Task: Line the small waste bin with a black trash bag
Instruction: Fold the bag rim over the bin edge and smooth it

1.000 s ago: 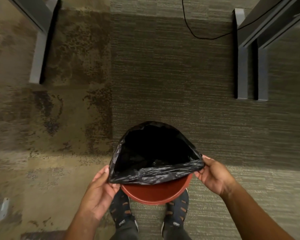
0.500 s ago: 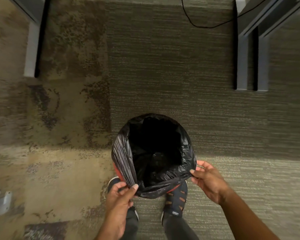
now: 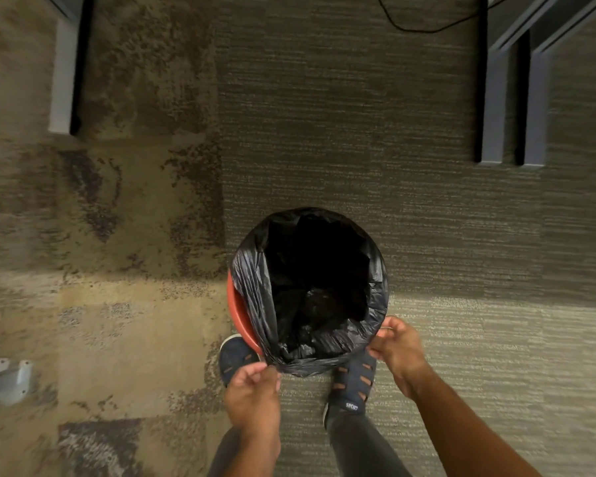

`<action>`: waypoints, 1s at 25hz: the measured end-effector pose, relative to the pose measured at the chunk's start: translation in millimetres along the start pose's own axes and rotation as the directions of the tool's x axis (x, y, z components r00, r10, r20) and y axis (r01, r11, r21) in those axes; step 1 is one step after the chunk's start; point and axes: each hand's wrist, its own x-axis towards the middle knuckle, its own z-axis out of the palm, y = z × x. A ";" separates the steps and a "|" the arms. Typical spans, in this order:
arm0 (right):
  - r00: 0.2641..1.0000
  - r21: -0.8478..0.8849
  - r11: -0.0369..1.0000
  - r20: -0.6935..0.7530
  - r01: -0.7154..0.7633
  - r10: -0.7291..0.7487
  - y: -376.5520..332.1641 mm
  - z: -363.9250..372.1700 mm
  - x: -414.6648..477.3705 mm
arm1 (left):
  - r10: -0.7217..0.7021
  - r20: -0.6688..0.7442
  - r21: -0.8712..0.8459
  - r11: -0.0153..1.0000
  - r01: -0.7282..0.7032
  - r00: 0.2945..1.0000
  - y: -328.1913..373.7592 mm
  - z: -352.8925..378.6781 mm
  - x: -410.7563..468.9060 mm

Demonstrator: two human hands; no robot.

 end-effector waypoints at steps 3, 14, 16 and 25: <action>0.999 -0.039 0.999 -0.033 -0.015 0.014 4.1 12.1 -3.2 | 0.058 -0.073 -0.016 0.998 -0.059 0.996 -3.0 -1.3 12.9; 0.727 -0.322 0.889 -0.515 0.325 -0.453 -18.4 9.3 -37.6 | 0.106 -0.056 -0.006 0.994 -0.106 0.993 24.4 -10.2 80.8; 0.615 -0.504 0.659 -0.282 0.559 -0.737 -57.5 29.9 -47.4 | 0.110 -0.041 -0.059 0.992 -0.112 0.993 34.8 -6.2 85.4; 0.440 -0.612 -0.468 0.788 0.638 -0.431 -203.7 176.8 -21.5 | 0.266 0.096 -0.060 0.963 -0.262 0.959 66.4 2.8 105.4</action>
